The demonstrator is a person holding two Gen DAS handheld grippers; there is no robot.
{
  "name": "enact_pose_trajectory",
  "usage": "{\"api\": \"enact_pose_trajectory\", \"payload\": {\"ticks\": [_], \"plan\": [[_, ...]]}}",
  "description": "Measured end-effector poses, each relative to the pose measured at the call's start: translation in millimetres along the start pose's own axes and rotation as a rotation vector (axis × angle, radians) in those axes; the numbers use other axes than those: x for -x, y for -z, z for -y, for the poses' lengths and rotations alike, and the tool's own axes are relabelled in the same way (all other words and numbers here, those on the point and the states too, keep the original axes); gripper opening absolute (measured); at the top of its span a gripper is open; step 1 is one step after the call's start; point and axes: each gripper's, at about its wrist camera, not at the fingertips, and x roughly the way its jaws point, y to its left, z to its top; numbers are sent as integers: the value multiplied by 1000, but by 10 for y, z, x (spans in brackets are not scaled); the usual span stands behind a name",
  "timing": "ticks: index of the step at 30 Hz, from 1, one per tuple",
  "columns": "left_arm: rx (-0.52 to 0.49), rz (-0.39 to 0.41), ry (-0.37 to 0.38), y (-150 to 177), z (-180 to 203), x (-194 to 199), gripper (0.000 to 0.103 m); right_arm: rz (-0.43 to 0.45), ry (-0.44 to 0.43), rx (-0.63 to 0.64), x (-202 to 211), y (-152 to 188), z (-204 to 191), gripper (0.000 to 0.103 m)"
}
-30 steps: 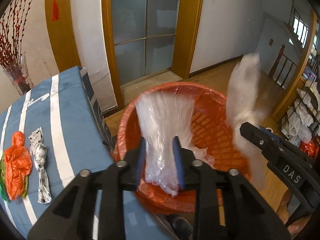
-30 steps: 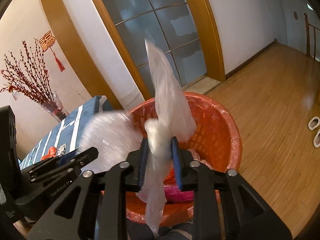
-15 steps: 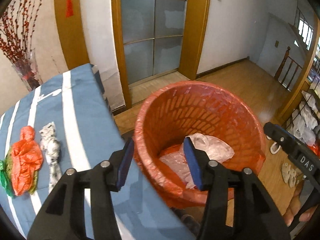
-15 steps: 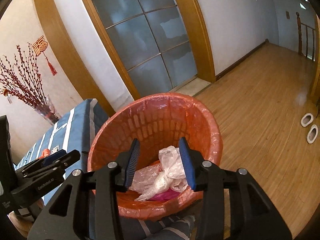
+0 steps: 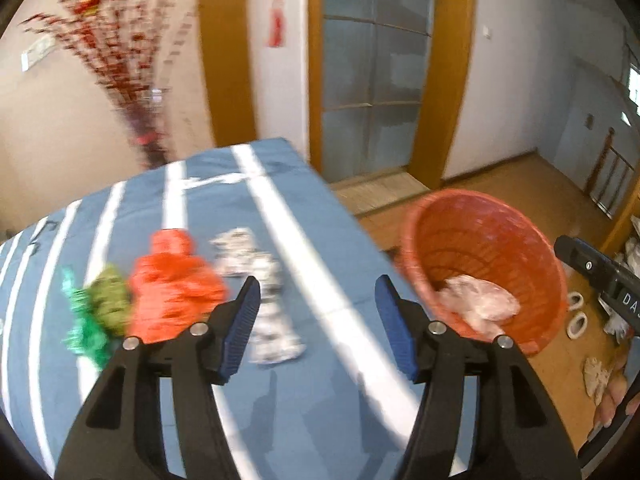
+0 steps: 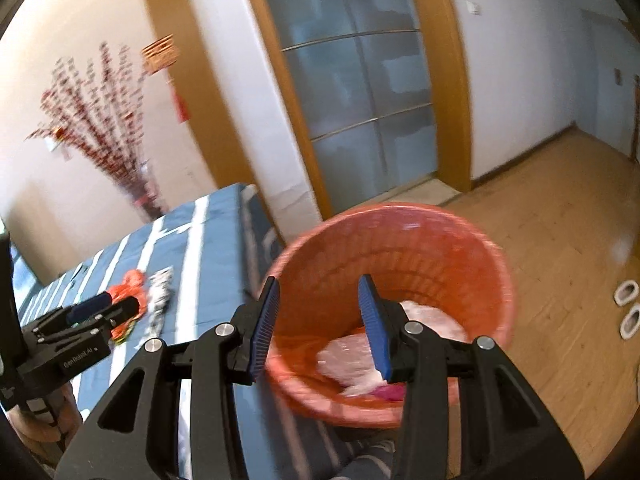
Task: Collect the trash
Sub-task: 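Grasp the white dotted bag with the right gripper while the left grasps the green bag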
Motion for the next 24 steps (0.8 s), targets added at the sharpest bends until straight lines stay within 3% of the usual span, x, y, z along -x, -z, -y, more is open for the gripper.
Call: {"api": "enact_pose_trajectory", "payload": {"ticks": [8,14,18,24], "plan": [[98,37,-158,190,-933,272,65,-101,-109,108,-398,156,-782,42],[189,11,-262,396,-1636,337,67,-198,-173,164,-811,290,-1327,42],[239,-4,-292,506,-1937,352,67,-231,-189,175,-995,313,-1566,42],[300,-20,-288,610,-2195,347,67,-297,-136,229,-1318,409,-1837,37]]}}
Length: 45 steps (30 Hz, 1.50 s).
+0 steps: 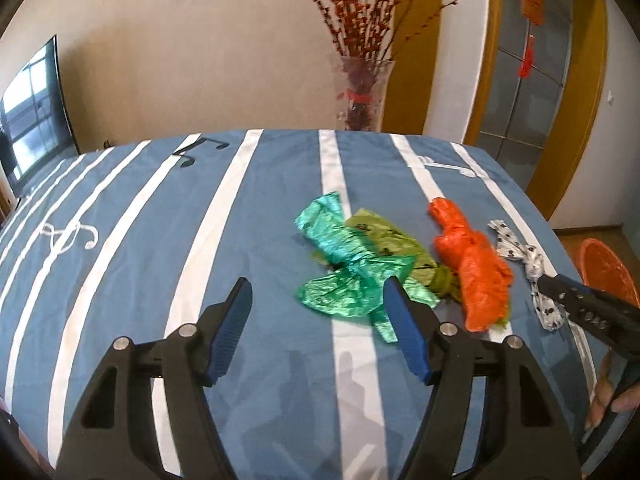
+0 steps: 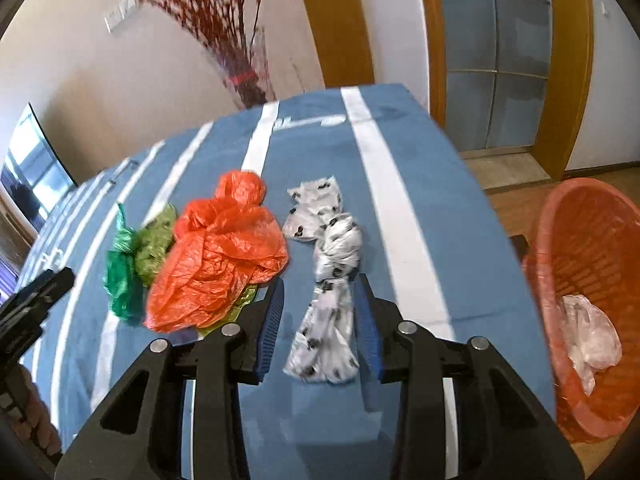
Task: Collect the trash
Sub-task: 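Grasp the white dotted bag with the right gripper while the left grasps the green bag, then carry the green bag and white dotted bag over the basket with both grippers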
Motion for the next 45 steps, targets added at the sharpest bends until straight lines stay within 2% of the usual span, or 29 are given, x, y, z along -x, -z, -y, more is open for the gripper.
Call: {"api": "enact_pose_trajectory", "payload": {"ticks": [1,3,6,8,15,20,22,24,27,28,38,45], "plan": [[5,-3,1,0,-18,-14,67,-10,15,7,-34,4,-10,37],[12,-7,2,3,-40,-35,67,-15,33,13,-52,25,5,30],[17,-15,17,-22,-34,-102,67,-18,42,22,-19,55,48,7],[17,-24,31,-39,16,-140,67,1,56,12,43,78,117,5],[21,-62,42,-172,234,-339,67,61,67,-20,263,130,309,4],[29,-117,27,-203,305,-557,65,65,55,-21,349,170,365,4],[47,-160,30,-164,284,-661,57,63,53,-21,339,180,362,4],[68,-190,53,-113,245,-728,42,60,53,-24,348,203,381,4],[58,-185,51,-55,237,-720,29,60,53,-32,355,220,393,4],[59,-188,62,-43,229,-711,19,62,53,-32,361,222,393,4],[50,-118,47,-86,118,-387,15,126,39,-38,634,203,440,4],[2,-58,93,-183,349,-57,15,185,37,-43,878,204,486,4]]}}
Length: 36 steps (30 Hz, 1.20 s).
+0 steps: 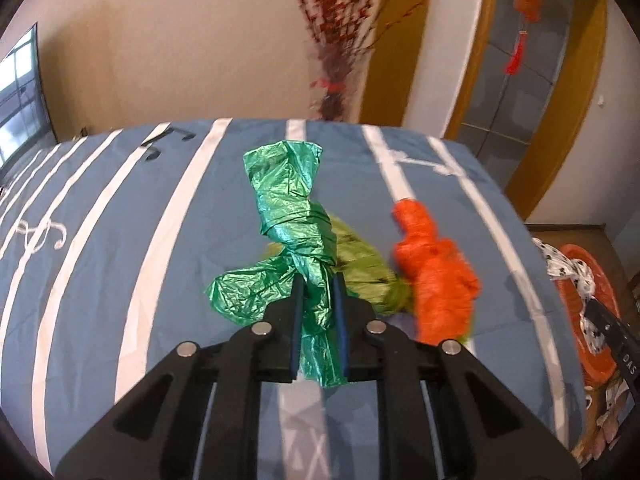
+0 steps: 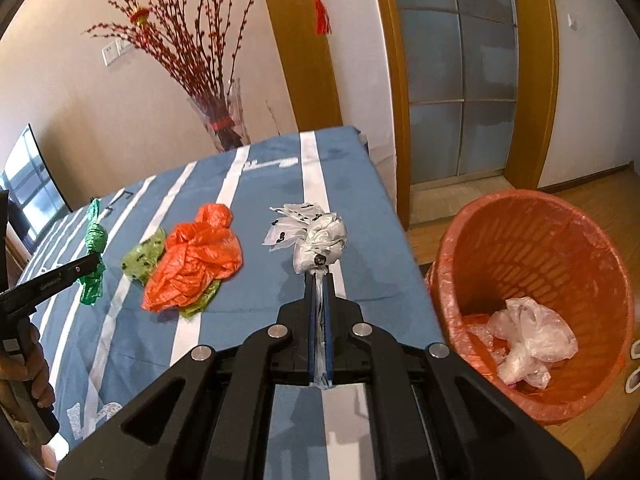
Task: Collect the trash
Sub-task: 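Carry the green bag and white dotted bag over the basket with both grippers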
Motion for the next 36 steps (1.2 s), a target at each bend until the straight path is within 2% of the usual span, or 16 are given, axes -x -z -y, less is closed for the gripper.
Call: {"api": "enact_pose_trajectory", "payload": {"ticks": [16,25,36], "plan": [[-221,50,165,66,1315,325,15,138,64,-64,616,-20,494,4],[-310,31,219,229,1943,278,15,166,110,-113,798,47,821,4],[-382,0,283,373,2524,228,15,178,164,-183,923,149,1234,4]]}}
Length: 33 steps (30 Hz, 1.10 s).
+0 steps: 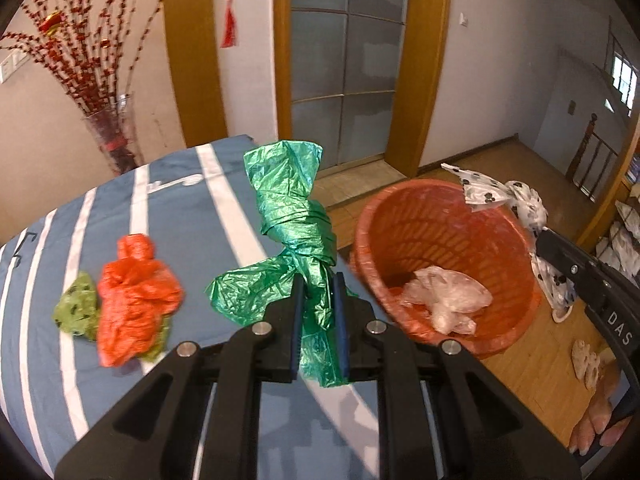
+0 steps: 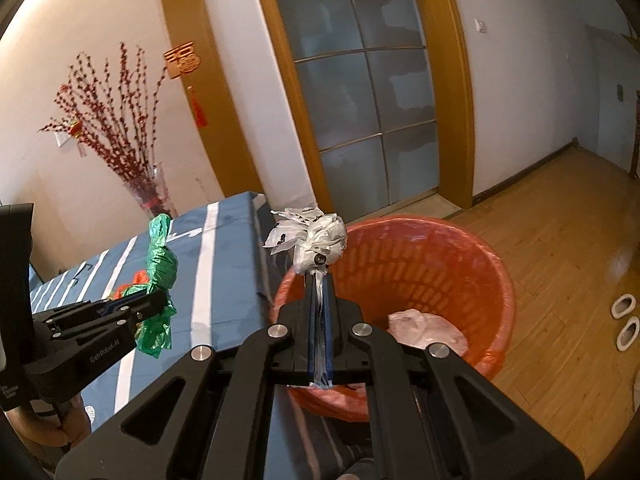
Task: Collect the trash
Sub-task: 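Carry the green bag and white dotted bag over the basket with both grippers, then open both grippers to drop the green and white dotted bags into the basket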
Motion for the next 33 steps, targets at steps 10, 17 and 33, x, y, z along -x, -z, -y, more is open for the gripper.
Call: {"api": "enact_pose_trajectory", "payload": {"ticks": [10,17,33], "plan": [[-32,-37,60,-18,355,-232,15,3,28,-46,-4,7,299,4],[-34,-58,119,-47,565,-383,15,3,35,-80,-49,15,465,4],[-36,-97,206,-184,905,-809,19,5,15,-167,-245,-53,822,4]]}}
